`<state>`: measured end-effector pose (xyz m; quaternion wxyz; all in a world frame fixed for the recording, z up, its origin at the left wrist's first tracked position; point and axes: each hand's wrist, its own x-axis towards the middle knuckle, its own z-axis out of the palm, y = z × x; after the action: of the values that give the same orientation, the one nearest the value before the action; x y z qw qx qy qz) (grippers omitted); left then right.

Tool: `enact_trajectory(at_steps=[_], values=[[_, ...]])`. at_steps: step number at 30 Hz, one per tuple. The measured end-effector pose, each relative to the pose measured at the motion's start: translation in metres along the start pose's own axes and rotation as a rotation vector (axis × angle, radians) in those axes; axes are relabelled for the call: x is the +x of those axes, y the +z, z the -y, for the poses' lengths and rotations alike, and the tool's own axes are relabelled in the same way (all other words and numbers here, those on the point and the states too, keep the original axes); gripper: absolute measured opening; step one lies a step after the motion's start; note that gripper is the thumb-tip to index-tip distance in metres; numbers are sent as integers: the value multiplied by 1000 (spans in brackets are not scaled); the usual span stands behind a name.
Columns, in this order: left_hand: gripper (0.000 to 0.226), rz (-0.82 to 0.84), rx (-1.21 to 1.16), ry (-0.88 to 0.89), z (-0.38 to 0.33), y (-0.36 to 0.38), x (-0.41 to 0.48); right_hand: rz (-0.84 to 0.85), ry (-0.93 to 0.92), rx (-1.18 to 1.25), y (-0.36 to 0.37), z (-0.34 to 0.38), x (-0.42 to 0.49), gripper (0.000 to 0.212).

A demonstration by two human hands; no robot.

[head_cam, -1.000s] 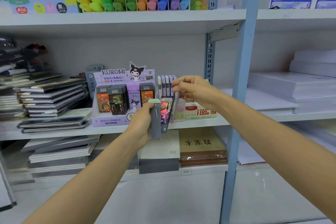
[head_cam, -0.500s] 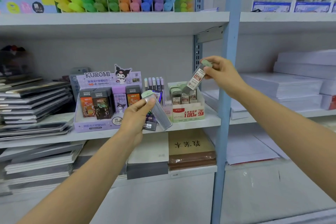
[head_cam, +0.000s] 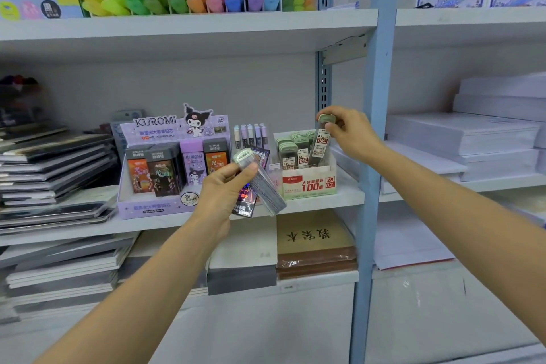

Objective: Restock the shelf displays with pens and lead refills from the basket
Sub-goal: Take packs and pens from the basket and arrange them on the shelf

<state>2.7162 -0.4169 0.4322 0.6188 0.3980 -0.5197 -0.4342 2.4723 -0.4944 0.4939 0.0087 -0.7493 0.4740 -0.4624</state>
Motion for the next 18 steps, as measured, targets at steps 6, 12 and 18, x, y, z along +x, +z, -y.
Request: enact_trajectory(at_steps=[6,12,18], values=[[13,39,15,7,2,-1,0,-26,-34,19,-9,-2,4,27],[13,43,7,3,3,3,0,39,-99,86,8,4,0,24],[11,36,2,-10,2,0,-2,68,-102,51,7,2,6,23]])
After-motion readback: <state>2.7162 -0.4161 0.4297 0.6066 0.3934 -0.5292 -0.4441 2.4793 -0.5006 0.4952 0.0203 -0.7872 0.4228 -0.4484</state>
